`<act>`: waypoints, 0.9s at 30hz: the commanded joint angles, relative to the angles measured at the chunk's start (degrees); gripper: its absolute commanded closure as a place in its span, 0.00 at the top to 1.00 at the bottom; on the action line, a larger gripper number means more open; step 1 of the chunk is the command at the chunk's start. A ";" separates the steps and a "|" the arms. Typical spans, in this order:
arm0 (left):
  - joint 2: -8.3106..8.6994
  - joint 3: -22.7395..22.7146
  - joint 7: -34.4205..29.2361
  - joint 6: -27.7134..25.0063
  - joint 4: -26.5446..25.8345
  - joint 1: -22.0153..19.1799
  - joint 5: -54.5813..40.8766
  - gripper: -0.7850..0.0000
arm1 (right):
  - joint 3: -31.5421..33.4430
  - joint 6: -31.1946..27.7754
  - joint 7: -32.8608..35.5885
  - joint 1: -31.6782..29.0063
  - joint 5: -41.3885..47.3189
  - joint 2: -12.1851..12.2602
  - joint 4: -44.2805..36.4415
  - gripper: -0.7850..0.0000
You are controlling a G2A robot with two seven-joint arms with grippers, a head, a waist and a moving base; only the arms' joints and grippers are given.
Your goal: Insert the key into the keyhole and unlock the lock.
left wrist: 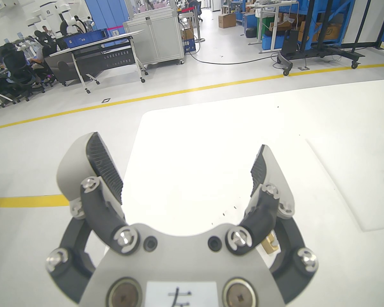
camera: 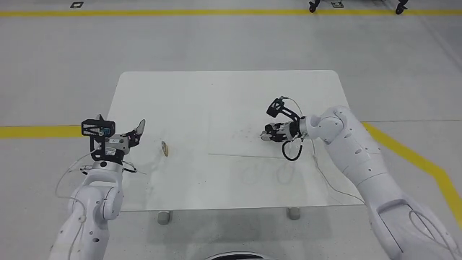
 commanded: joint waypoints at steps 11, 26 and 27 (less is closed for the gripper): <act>0.00 0.00 0.00 0.00 0.00 0.00 0.00 1.00 | -2.45 0.39 -4.65 1.69 -1.81 -0.24 2.32 0.00; 0.00 0.00 0.00 0.00 0.00 0.00 0.00 1.00 | -0.32 -3.48 -10.55 -1.00 -4.38 1.71 -2.38 0.00; 0.00 0.00 0.00 0.00 0.00 0.00 0.00 1.00 | 0.12 -4.04 -11.44 -1.54 -4.84 1.96 -3.27 0.00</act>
